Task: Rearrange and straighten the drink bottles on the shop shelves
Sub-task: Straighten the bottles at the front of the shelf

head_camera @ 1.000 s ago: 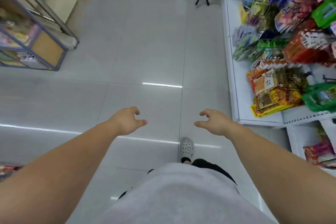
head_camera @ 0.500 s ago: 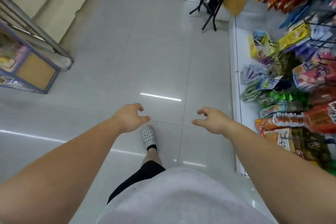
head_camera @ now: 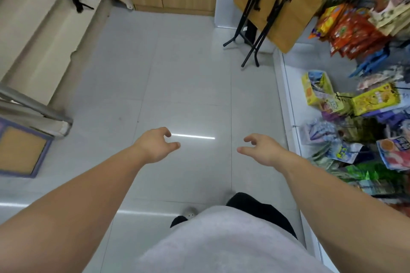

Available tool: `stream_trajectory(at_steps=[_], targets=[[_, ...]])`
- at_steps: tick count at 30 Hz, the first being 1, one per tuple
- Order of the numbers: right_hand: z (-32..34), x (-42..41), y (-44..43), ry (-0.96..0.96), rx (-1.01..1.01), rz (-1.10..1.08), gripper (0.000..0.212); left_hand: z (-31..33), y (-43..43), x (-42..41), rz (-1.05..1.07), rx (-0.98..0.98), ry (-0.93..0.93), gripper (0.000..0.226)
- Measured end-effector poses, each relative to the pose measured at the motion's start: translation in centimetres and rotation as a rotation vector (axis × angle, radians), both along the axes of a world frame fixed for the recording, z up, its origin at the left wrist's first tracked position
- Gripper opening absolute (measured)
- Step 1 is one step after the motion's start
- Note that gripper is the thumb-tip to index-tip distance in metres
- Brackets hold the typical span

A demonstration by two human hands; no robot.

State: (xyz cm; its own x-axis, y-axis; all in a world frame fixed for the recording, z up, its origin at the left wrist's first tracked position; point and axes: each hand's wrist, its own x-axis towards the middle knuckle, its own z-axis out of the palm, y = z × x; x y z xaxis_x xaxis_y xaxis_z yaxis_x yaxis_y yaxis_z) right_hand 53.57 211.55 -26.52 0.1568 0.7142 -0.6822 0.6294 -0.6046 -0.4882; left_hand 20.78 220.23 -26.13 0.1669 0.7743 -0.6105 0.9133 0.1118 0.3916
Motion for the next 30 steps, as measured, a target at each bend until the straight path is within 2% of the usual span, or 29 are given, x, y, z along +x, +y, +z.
stream_trajectory(at_steps=[9, 17, 21, 26, 30], targets=[[-1.6, 6.6, 22.4, 0.086, 0.024, -0.037, 0.062, -1.3, 21.1, 6.9, 0.040, 0.000, 0.041, 0.060], [0.0, 11.7, 42.1, 0.047, 0.010, 0.091, 0.062, 0.2, 38.4, 12.4, 0.069, 0.044, 0.045, 0.060], [-0.6, 12.1, 50.5, 0.054, -0.012, 0.099, 0.062, -0.6, 46.5, 13.1, 0.066, 0.024, 0.042, 0.061], [-1.9, 11.6, 61.3, 0.006, -0.021, 0.080, 0.063, -2.6, 58.2, 12.5, 0.119, -0.009, -0.048, 0.062], [-1.5, 10.4, 70.1, -0.038, -0.034, 0.055, 0.064, -3.0, 68.6, 11.4, 0.052, -0.037, -0.059, 0.063]])
